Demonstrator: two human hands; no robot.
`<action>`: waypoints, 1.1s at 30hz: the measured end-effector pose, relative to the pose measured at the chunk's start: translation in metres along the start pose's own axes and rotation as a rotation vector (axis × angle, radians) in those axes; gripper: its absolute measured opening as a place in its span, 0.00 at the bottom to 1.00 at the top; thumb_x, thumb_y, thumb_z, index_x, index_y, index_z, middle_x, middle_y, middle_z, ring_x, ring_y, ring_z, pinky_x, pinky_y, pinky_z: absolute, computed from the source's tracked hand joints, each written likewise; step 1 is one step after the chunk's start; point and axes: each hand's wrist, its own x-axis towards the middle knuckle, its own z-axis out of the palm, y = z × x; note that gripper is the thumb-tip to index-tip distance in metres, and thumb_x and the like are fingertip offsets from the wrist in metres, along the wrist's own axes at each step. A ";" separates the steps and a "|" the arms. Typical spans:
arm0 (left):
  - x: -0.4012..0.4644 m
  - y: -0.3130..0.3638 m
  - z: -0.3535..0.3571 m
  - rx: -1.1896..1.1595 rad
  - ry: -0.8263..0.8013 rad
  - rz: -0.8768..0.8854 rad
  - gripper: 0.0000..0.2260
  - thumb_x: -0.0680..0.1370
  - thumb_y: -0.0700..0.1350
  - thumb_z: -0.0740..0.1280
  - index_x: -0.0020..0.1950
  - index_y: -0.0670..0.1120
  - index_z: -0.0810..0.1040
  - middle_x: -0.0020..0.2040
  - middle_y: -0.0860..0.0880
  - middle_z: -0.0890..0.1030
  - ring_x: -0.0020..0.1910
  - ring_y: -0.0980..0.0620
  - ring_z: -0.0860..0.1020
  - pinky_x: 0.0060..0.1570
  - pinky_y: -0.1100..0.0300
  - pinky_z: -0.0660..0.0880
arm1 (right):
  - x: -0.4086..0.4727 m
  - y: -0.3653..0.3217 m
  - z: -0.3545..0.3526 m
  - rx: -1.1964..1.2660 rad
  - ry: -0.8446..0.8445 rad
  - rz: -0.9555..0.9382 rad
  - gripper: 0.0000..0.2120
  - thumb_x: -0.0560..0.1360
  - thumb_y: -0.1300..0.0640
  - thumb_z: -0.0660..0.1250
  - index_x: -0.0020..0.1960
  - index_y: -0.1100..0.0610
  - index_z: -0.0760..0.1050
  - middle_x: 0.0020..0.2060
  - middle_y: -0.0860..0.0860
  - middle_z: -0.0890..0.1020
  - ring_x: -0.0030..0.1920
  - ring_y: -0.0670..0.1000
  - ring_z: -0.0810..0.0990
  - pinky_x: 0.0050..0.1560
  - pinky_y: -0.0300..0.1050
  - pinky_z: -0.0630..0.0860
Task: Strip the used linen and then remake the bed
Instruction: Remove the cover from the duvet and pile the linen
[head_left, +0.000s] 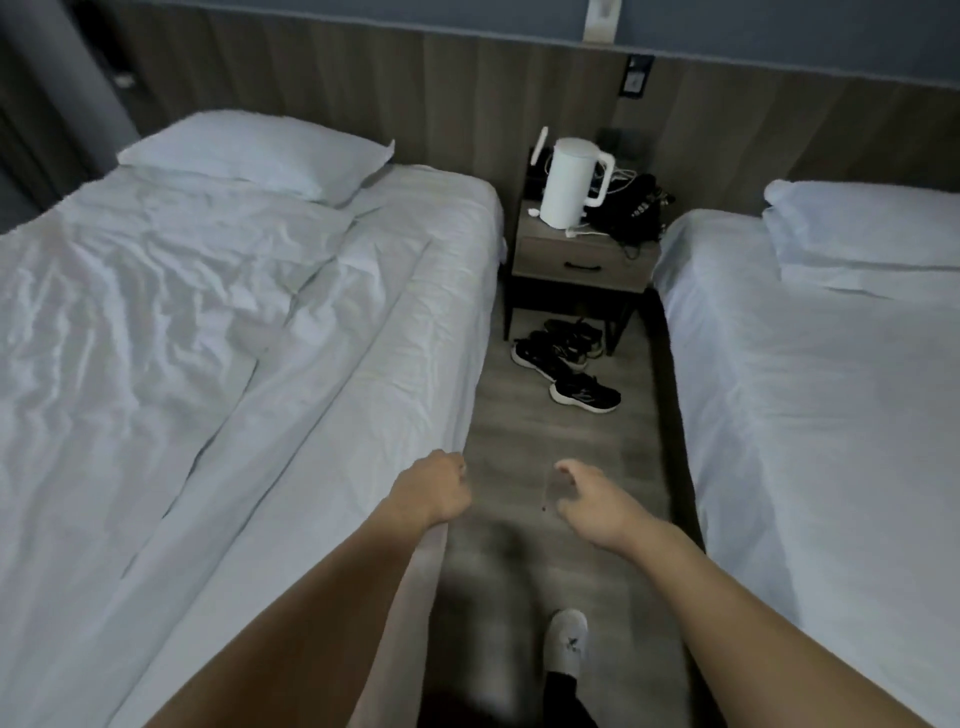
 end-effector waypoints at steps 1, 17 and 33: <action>0.020 -0.003 -0.010 -0.007 0.027 -0.043 0.12 0.78 0.46 0.60 0.58 0.45 0.75 0.58 0.47 0.76 0.55 0.46 0.76 0.53 0.56 0.73 | 0.030 -0.005 -0.013 -0.016 -0.009 -0.023 0.27 0.77 0.57 0.61 0.75 0.54 0.61 0.72 0.55 0.65 0.71 0.53 0.66 0.68 0.43 0.64; 0.319 -0.221 -0.179 -0.303 0.357 -0.767 0.18 0.77 0.47 0.61 0.66 0.45 0.71 0.63 0.42 0.73 0.60 0.40 0.73 0.57 0.48 0.73 | 0.508 -0.272 -0.114 -0.226 -0.258 -0.320 0.28 0.77 0.53 0.61 0.76 0.52 0.59 0.71 0.51 0.66 0.60 0.50 0.71 0.53 0.42 0.69; 0.717 -0.443 -0.191 -0.043 0.653 -1.119 0.42 0.69 0.73 0.53 0.79 0.54 0.53 0.79 0.43 0.52 0.78 0.41 0.47 0.63 0.22 0.37 | 1.038 -0.476 0.024 -0.461 0.261 -0.639 0.46 0.68 0.32 0.68 0.74 0.59 0.58 0.65 0.63 0.69 0.61 0.65 0.71 0.61 0.56 0.68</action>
